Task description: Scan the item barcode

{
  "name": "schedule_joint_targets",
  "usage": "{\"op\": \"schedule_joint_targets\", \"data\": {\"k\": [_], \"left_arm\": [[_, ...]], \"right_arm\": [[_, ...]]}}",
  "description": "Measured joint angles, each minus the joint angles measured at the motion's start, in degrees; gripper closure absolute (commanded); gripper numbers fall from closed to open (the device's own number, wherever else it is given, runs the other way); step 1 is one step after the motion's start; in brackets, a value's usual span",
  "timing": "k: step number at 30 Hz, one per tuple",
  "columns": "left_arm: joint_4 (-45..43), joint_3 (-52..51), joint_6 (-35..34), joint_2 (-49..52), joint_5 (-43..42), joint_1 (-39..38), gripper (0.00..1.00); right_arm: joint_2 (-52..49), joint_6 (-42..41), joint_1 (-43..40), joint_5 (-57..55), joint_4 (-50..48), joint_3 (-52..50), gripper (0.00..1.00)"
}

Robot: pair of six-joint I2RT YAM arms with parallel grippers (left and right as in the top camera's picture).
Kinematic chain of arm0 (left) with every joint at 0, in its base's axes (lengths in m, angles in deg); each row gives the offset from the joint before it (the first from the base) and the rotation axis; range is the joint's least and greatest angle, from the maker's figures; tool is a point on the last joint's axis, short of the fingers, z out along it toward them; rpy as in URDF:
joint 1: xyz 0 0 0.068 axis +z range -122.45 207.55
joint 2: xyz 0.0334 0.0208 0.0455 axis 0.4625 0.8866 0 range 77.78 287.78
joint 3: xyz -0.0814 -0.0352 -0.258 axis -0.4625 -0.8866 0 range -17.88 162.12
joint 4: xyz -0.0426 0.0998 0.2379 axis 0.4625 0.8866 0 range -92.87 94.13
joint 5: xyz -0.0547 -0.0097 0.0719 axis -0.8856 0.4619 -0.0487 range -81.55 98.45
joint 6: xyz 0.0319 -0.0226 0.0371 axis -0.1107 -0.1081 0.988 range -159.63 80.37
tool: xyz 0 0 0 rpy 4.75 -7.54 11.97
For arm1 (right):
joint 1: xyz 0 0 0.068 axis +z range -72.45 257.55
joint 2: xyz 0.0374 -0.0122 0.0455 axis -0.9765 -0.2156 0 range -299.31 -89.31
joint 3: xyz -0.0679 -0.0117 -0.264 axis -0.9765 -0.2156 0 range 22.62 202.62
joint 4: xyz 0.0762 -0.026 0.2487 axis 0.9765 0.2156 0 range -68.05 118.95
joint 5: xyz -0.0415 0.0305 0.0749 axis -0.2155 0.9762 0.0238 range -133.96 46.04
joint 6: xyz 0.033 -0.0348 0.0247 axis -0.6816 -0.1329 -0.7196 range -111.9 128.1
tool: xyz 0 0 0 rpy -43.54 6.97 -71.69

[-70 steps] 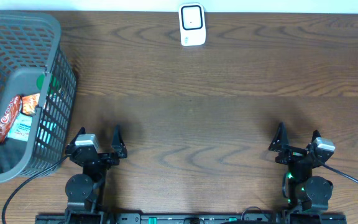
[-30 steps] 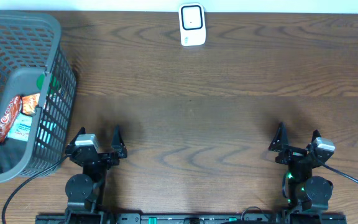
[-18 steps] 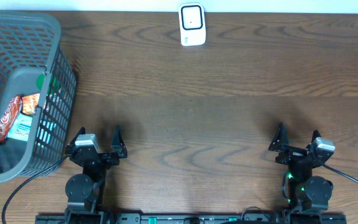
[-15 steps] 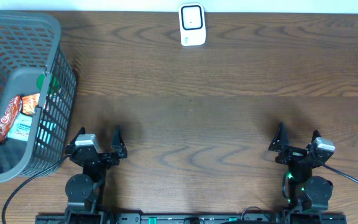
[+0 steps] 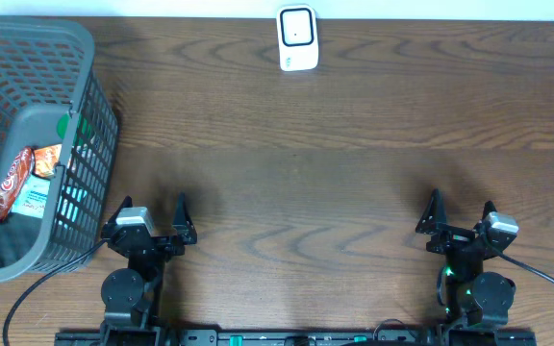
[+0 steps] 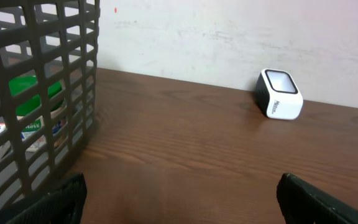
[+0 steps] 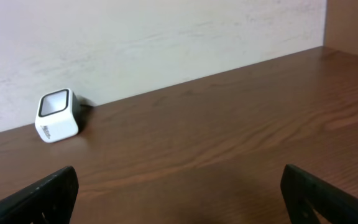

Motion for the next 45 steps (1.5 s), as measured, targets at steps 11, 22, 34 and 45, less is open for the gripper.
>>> {"op": "schedule_joint_targets", "data": {"k": [11, 22, 34, 45], "left_arm": [[0.0, 0.0, 0.0, 0.0, 0.0, 0.0, 0.02], [7.6, 3.1, 0.0, 1.6, -4.6, 0.0, 0.02], [28.4, 32.2, 1.0, 24.3, -7.6, 0.0, 0.02], [39.5, 41.8, 1.3, 44.6, -21.2, 0.0, 0.02]], "right_arm": [[0.0, 0.0, 0.0, 0.0, 0.0, 0.0, 0.01], [0.0, 0.0, 0.0, 0.0, 0.0, 0.0, 0.01], [0.0, 0.0, 0.0, 0.0, 0.0, 0.0, 0.01], [0.0, 0.0, 0.0, 0.0, 0.0, 0.0, 0.01]]}}
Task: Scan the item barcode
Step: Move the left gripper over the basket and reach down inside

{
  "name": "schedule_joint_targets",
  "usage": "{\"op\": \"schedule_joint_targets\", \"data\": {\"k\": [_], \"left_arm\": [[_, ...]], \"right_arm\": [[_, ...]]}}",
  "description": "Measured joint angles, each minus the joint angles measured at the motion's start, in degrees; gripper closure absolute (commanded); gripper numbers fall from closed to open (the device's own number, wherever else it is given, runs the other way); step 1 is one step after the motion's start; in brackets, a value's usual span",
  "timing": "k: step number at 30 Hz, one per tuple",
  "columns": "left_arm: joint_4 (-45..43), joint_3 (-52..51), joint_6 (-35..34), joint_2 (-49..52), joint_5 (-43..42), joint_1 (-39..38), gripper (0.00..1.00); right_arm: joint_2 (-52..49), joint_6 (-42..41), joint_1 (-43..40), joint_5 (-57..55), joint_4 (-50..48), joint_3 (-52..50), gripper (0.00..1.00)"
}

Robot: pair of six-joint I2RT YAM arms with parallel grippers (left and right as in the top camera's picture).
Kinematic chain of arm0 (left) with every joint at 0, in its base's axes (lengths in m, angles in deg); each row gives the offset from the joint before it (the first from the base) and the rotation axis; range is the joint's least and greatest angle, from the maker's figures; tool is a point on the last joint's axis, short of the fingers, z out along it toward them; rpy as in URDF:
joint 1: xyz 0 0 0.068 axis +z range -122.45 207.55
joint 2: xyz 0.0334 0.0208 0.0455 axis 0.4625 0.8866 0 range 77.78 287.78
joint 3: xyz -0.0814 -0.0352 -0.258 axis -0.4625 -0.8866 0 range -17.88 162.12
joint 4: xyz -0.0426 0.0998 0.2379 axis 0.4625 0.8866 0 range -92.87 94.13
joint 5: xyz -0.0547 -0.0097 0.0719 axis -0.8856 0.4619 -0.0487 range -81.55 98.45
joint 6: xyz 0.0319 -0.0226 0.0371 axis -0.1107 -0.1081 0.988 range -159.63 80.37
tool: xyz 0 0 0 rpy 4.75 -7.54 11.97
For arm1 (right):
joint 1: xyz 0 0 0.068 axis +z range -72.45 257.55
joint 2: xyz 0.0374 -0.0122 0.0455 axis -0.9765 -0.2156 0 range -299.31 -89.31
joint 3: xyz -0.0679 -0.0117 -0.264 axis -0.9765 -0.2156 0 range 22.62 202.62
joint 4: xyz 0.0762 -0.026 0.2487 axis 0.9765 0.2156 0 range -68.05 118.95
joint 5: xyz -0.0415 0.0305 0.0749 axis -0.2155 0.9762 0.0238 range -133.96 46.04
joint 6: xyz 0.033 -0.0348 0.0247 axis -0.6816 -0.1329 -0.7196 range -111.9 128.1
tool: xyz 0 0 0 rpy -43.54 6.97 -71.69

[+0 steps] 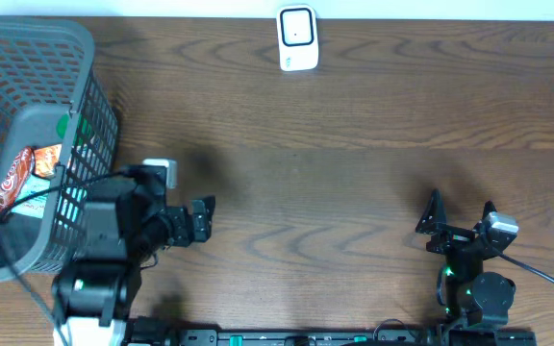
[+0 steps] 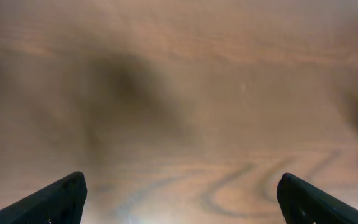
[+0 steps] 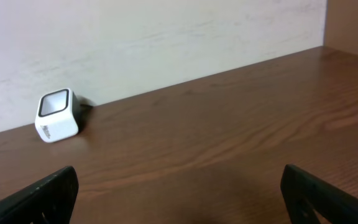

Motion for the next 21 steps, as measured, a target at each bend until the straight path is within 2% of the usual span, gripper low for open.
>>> {"op": "schedule_joint_targets", "data": {"k": [4, 11, 17, 21], "left_arm": [[6.8, 4.7, 0.0, 5.2, -1.2, 0.0, 0.02], [16.5, 26.5, 0.0, 15.8, -0.6, 0.0, 0.02], [22.3, 43.7, -5.6, 21.9, 8.3, 0.4, 0.02], [24.5, 50.9, -10.1, 23.7, 13.0, 3.4, 0.02]], "right_arm": [[0.0, 0.0, 0.0, 0.0, 0.0, 0.0, 0.01], [0.0, 0.0, 0.0, 0.0, 0.0, 0.0, 0.01], [0.0, 0.0, 0.0, 0.0, 0.0, 0.0, 0.01], [0.0, 0.0, 0.0, 0.0, 0.0, 0.0, 0.01]]}}
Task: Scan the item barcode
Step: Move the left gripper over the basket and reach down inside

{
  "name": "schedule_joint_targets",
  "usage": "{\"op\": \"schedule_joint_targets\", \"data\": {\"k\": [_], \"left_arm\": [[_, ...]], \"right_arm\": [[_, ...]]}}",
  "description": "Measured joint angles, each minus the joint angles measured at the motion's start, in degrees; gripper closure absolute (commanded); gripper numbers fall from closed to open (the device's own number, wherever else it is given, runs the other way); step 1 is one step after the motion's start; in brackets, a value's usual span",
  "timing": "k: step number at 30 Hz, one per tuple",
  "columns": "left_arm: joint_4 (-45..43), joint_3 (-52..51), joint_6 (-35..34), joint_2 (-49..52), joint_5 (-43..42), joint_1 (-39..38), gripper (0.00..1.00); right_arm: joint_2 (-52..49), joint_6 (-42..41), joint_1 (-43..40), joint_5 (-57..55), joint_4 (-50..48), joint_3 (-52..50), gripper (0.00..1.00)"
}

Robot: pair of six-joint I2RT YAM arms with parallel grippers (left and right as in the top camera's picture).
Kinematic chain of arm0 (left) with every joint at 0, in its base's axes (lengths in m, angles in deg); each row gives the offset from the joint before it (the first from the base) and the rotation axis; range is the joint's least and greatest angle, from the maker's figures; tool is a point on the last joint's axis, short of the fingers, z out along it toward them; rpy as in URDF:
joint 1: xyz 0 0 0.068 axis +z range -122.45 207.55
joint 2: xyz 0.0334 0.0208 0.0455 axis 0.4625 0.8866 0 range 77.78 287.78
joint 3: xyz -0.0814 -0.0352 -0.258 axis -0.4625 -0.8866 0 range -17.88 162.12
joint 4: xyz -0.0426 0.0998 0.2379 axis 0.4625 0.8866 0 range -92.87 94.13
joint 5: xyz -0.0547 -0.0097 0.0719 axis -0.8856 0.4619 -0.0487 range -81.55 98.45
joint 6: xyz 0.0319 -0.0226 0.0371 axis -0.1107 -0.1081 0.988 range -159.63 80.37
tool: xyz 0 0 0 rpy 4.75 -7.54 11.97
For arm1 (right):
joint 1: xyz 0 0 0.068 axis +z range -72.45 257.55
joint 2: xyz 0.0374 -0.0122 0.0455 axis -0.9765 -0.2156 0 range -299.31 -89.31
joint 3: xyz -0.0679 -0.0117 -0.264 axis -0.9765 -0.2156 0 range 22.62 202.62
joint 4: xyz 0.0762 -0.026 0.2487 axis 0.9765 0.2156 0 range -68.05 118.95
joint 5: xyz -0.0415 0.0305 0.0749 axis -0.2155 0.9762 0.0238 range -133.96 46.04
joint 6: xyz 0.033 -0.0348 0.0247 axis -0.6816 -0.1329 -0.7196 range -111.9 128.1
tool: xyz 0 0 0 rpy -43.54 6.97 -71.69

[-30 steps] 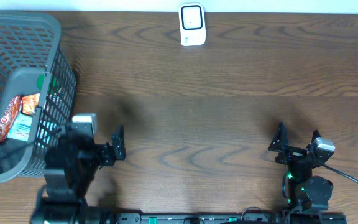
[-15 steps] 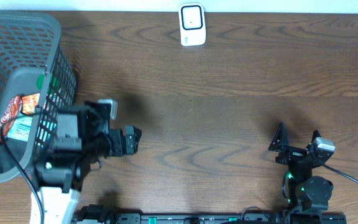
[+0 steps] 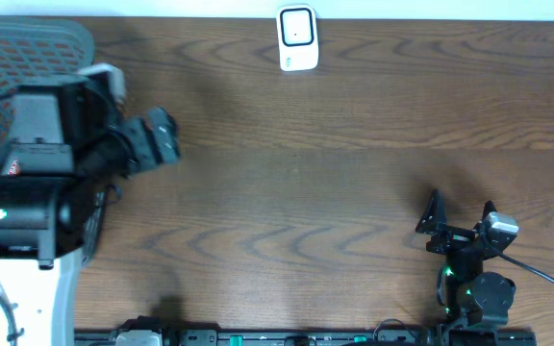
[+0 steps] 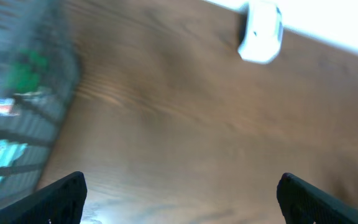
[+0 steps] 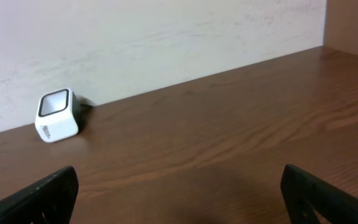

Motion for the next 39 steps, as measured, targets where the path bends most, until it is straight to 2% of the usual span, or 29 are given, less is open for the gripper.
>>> {"op": "schedule_joint_targets", "data": {"k": [4, 11, 18, 27, 39], "left_arm": [[0.2, 4.0, -3.3, 0.4, 2.3, 6.3, 0.02], [3.0, 6.0, -5.4, 3.1, 4.0, 22.6, 0.02], [4.0, 6.0, -6.5, 9.9, 4.2, 32.1, 0.02], [0.9, 6.0, -6.6, 16.0, 4.0, 35.9, 0.02], [-4.9, 6.0, -6.6, 31.8, -0.5, 36.0, 0.02]], "right_arm": [[0.0, 0.0, 0.0, 0.0, 0.0, 0.0, 0.01], [0.0, 0.0, 0.0, 0.0, 0.0, 0.0, 0.01], [0.0, 0.0, 0.0, 0.0, 0.0, 0.0, 0.01], [0.0, 0.0, 0.0, 0.0, 0.0, 0.0, 0.01], [0.0, 0.0, 0.0, 0.0, 0.0, 0.0, 0.01]]}}
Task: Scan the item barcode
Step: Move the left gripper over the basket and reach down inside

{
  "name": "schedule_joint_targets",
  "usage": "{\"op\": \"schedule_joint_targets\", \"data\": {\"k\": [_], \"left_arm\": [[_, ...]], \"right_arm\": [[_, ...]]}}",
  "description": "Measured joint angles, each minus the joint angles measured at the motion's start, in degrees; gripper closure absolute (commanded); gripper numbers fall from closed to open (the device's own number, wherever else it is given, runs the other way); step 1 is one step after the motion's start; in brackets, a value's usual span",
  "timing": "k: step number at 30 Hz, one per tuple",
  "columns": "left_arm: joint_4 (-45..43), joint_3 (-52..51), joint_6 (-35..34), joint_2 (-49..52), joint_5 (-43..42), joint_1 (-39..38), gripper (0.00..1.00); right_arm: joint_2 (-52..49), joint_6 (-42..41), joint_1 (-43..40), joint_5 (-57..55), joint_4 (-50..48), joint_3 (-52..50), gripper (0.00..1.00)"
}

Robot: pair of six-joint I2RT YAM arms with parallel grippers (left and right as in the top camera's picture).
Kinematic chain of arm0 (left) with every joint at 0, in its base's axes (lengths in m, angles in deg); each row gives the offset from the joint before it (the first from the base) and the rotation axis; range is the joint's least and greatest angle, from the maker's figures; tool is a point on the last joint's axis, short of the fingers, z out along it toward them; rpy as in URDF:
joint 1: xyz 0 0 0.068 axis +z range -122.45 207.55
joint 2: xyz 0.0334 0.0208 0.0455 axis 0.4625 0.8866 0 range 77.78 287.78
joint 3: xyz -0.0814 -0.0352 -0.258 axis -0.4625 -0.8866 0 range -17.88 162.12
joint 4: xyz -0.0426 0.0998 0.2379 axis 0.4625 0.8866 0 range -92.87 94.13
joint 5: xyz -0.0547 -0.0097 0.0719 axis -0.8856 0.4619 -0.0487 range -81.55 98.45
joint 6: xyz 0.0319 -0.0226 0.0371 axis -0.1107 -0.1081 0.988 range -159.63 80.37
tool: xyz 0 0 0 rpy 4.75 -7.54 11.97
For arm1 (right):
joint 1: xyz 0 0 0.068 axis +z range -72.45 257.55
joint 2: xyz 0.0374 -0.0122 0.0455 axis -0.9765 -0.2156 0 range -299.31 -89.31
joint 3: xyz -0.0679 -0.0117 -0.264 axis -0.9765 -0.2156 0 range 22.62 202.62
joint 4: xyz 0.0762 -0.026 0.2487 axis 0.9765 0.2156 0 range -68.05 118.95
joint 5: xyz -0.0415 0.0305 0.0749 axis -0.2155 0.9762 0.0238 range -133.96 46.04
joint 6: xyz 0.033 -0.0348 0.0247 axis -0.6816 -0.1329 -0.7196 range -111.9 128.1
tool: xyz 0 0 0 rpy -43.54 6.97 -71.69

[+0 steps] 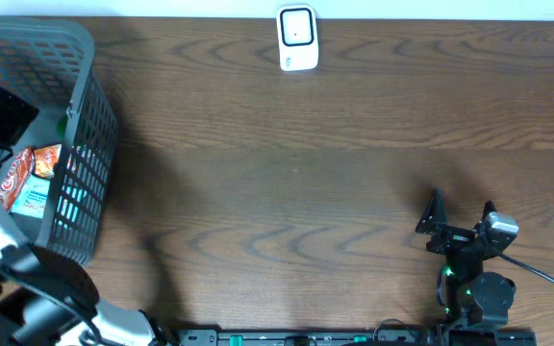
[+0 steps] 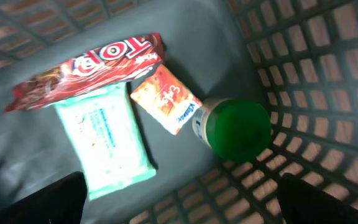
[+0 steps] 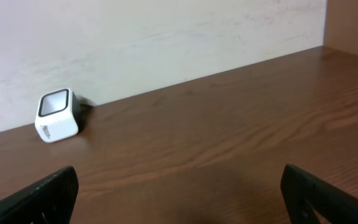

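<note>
In the left wrist view a red snack bag (image 2: pixel 86 65), a mint-green wipes pack (image 2: pixel 104 149), an orange sachet (image 2: pixel 165 99) and a green-lidded bottle (image 2: pixel 238 127) lie on the floor of the grey basket (image 1: pixel 94 144). My left gripper (image 2: pixel 180 200) hangs open above them, over the basket; overhead it shows as a dark shape (image 1: pixel 6 108). The white scanner (image 1: pixel 296 38) stands at the table's far edge, also in the right wrist view (image 3: pixel 58 115). My right gripper (image 1: pixel 462 206) rests open and empty at the near right (image 3: pixel 179 199).
The basket's lattice walls (image 2: pixel 303 74) rise around the items on every side. The left arm's white link crosses the basket's near-left part. Bare wooden table (image 1: pixel 296 192) lies between basket, scanner and right arm. A pale wall (image 3: pixel 154 37) stands behind the scanner.
My left gripper was above the table beside the basket's right rim, facing the scanner; now it is over the basket's inside, looking down at the items. The right arm has not moved.
Both grippers rested open at the table's near edge. Then the left arm was raised, its camera facing bare table. Then it was high beside the basket's right rim. Now it hangs open over the items in the basket. The right arm stayed still throughout.
</note>
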Motion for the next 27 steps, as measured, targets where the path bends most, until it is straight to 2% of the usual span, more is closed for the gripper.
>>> {"op": "schedule_joint_targets", "data": {"k": [11, 27], "left_arm": [[-3.0, 0.0, 0.8, 3.2, -2.5, -0.5, 0.02], [-3.2, -1.2, 2.2, 3.2, 3.1, -3.1, 0.02]], "right_arm": [[0.0, 0.0, 0.0, 0.0, 0.0, 0.0, 0.01], [0.0, 0.0, 0.0, 0.0, 0.0, 0.0, 0.01]]}}
